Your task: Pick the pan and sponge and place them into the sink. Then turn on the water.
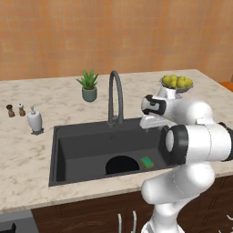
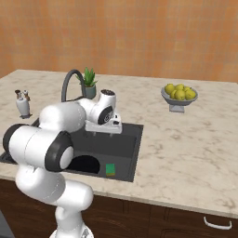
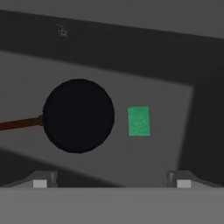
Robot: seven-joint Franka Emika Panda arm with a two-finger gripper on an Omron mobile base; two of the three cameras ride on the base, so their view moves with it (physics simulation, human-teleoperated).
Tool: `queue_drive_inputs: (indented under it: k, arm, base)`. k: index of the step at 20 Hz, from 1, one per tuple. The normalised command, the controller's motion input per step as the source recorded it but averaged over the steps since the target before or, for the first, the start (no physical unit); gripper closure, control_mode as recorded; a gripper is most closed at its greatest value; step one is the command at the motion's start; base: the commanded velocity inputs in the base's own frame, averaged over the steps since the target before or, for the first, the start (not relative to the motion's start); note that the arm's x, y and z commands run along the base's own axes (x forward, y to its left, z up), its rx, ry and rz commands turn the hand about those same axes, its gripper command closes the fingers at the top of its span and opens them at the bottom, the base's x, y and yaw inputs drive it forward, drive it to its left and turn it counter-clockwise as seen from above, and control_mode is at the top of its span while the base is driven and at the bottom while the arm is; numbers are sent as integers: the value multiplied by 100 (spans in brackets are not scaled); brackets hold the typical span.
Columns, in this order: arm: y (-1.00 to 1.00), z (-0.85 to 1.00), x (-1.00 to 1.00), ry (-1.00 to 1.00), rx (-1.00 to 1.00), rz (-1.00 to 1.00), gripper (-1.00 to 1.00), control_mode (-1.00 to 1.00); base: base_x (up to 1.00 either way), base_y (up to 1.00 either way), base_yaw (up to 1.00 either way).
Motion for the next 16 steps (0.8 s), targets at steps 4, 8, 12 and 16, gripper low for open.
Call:
queue_drive_inputs:
  k: [4, 8, 12, 16]
  arm:
    - [31, 43, 29, -9, 34, 0, -100, -100]
    - [49, 32, 19, -25, 38, -1, -100, -100]
    - [30, 2, 32, -20, 26, -1, -100, -100]
    - [13, -13, 45, -4, 14, 0, -100, -100]
  base:
    - [0, 0, 0]
    - [0, 0, 0]
    - [0, 0, 0]
    - [0, 0, 0]
